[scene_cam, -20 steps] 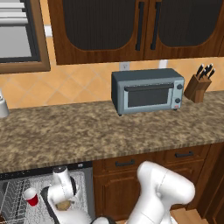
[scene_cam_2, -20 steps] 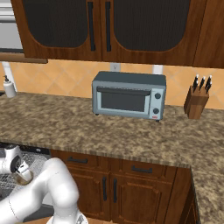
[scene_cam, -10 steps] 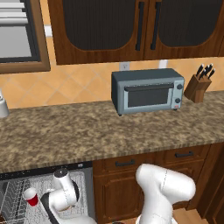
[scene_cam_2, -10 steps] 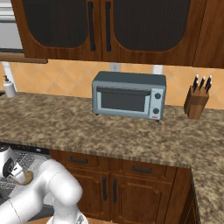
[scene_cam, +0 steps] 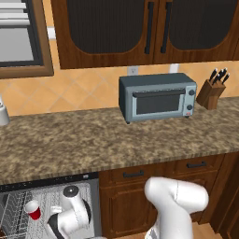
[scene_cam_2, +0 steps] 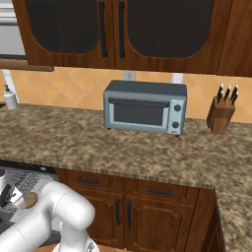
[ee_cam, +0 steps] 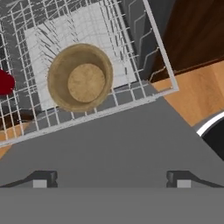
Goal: Pick up the cup and bowl from the counter, place them in the dishwasher, and close the dishwasher door.
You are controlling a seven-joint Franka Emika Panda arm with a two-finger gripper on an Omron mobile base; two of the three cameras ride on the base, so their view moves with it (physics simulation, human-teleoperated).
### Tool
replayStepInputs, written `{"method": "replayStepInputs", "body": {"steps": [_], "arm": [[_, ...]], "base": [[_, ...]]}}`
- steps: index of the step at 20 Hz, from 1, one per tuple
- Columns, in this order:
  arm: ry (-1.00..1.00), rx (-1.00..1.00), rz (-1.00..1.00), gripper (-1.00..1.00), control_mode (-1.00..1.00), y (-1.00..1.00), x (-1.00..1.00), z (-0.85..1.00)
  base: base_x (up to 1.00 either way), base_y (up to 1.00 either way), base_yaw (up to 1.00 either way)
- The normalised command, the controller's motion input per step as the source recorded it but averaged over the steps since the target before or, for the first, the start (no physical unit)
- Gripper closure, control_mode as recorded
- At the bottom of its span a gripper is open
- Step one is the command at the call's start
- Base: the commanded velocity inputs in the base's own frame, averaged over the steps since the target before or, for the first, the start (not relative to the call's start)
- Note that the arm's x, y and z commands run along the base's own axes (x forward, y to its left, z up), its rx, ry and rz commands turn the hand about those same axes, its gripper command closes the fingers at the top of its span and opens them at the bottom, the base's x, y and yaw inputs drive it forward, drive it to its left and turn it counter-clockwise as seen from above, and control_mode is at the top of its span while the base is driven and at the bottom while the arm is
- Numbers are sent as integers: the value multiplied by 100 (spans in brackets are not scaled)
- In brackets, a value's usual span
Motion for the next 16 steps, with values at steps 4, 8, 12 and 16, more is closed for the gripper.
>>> {"method": "replayStepInputs", "body": {"steps": [4, 8, 12, 16], "arm": [[-7, 3, 12, -100, -100, 2, -30, 32], [-7, 1, 14, -100, -100, 10, -46, 25], [-3, 0, 20, -100, -100, 14, -51, 6], [0, 0, 23, -100, -100, 32, -37, 4]], "base": [[0, 0, 0], [0, 0, 0], [0, 0, 0], [0, 0, 0]]}}
